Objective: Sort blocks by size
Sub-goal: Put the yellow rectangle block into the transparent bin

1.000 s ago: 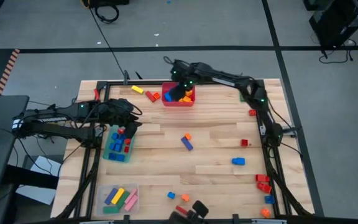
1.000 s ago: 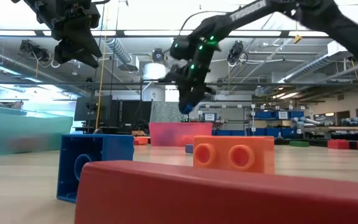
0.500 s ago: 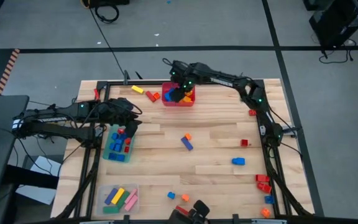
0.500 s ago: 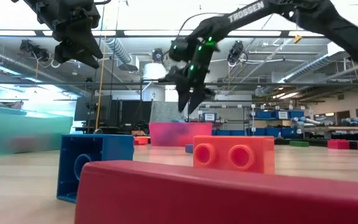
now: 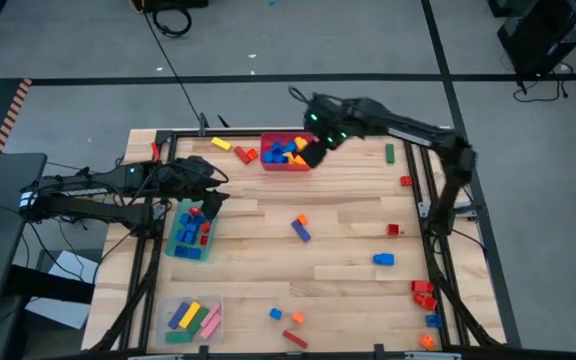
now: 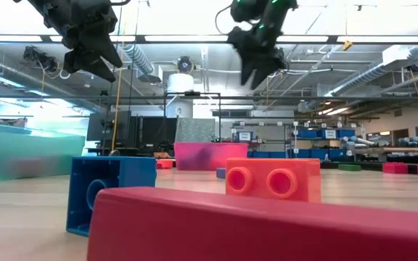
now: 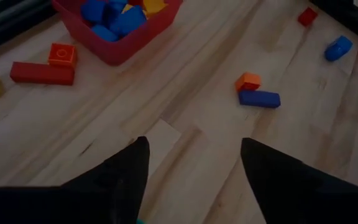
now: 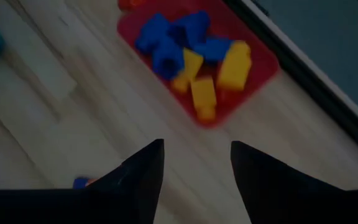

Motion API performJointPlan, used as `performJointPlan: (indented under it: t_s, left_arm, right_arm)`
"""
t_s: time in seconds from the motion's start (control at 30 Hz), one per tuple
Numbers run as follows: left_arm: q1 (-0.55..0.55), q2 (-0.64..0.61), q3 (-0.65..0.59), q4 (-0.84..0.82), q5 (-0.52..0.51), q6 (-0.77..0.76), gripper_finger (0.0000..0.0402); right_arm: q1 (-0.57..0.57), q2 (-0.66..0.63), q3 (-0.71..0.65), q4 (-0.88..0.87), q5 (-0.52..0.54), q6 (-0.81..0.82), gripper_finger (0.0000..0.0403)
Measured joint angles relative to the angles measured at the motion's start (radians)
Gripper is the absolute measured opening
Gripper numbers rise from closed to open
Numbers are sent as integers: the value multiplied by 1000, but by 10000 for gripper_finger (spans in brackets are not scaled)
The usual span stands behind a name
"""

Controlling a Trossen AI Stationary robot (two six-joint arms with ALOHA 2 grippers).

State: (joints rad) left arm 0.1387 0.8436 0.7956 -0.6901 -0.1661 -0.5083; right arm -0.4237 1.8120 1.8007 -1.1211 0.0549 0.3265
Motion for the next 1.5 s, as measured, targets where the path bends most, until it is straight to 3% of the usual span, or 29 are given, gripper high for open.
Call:
performJointPlan:
  t_s: [0.27, 0.4, 0.53, 0.7, 0.93, 1.17, 1.5]
  left_arm:
    - [50, 48, 9, 33, -23, 29, 264]
    - [167, 160, 90, -17, 6, 143, 264]
    - [323, 334, 247, -144, 76, 315, 264]
    - [481, 595, 477, -358, 143, 629, 264]
    - [557, 900, 699, -532, -39, 1045, 264]
    - [571, 1079, 749, -555, -90, 1286, 263]
    - [589, 1174, 749, -522, -204, 1478, 263]
  right_arm:
    - [148, -315, -419, 186, 40, 241, 197]
    - [202, -432, -581, 318, 40, 339, 195]
    - [224, -508, -691, 382, 41, 418, 194]
    - [254, -549, -751, 385, 40, 486, 193]
    - [298, -550, -759, 395, 62, 505, 187]
    - [314, -550, -759, 396, 95, 510, 186]
    - [320, -550, -759, 395, 112, 492, 184]
